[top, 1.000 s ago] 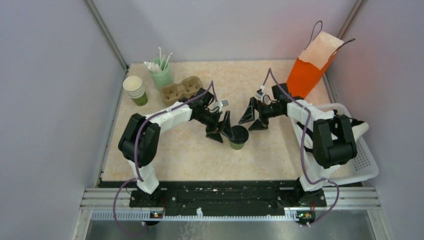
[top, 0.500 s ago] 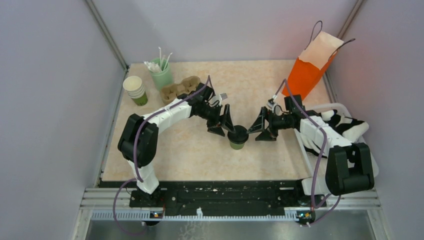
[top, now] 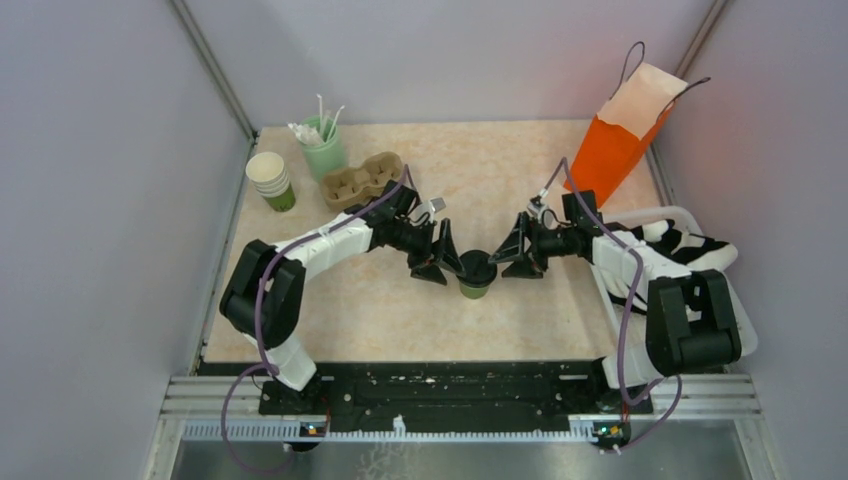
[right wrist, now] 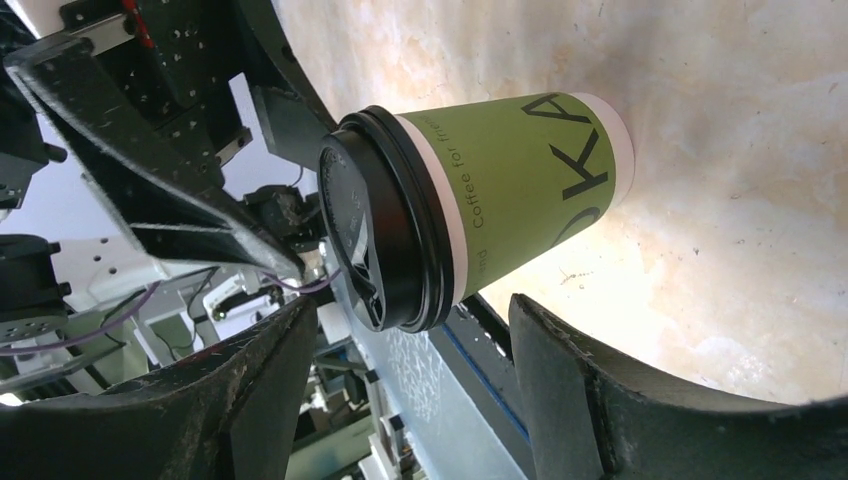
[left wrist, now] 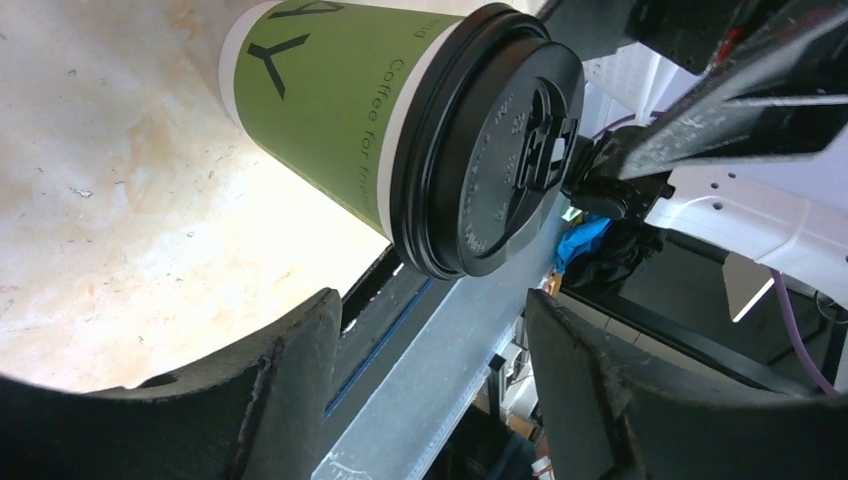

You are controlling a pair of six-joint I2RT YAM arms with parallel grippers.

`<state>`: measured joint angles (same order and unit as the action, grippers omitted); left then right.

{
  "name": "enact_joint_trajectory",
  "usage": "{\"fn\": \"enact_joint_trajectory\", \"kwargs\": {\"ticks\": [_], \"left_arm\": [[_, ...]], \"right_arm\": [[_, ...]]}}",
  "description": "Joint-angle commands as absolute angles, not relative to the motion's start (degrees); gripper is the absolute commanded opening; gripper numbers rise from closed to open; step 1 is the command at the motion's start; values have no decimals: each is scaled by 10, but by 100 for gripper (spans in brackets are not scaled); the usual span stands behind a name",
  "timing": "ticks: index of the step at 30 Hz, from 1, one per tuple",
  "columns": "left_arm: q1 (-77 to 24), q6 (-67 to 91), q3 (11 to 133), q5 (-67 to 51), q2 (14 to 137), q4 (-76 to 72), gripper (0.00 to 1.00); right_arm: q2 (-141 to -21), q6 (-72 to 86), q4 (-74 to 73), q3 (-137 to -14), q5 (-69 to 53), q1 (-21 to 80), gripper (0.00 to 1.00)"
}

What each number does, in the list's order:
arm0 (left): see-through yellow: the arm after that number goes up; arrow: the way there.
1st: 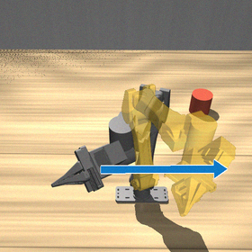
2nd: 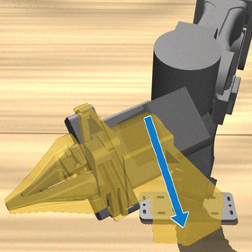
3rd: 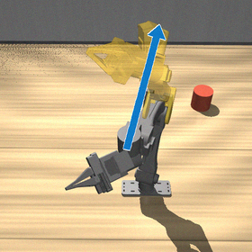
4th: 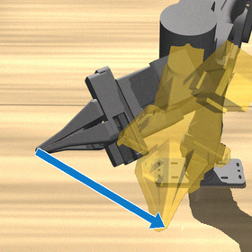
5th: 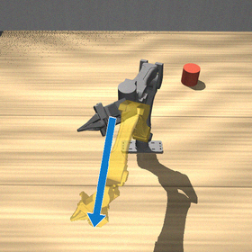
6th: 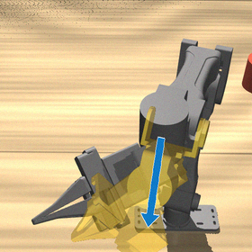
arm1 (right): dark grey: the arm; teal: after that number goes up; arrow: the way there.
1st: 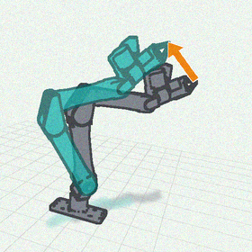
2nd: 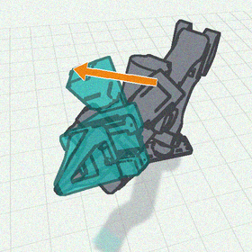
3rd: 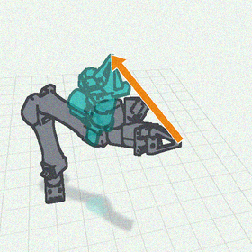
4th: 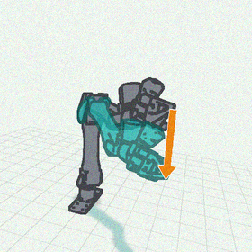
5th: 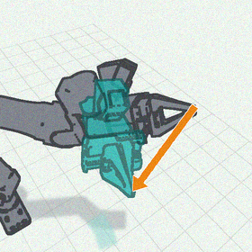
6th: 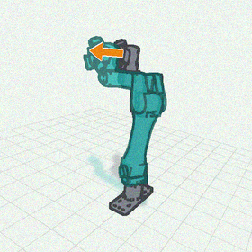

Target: Pack the takeout coffee

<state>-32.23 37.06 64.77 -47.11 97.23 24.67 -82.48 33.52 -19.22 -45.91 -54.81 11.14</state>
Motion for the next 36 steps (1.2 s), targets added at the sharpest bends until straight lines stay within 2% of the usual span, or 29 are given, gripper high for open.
{"fn": "enact_joint_trajectory", "kwargs": {"ticks": [1,3,9,25,36], "left_arm": [[-321,392,637,-479,939,194,77],[-321,392,639,-473,941,199,76],[-320,398,622,-465,943,196,51],[-318,389,633,-466,969,203,42],[-317,398,634,-441,991,219,43]], "right_arm": [[-839,340,-152,-485,-564,121,70],[-846,342,-147,-486,-561,123,69],[-865,340,-143,-492,-558,124,61],[-877,335,-143,-494,-553,130,55],[-886,350,-128,-483,-534,139,49]]}}
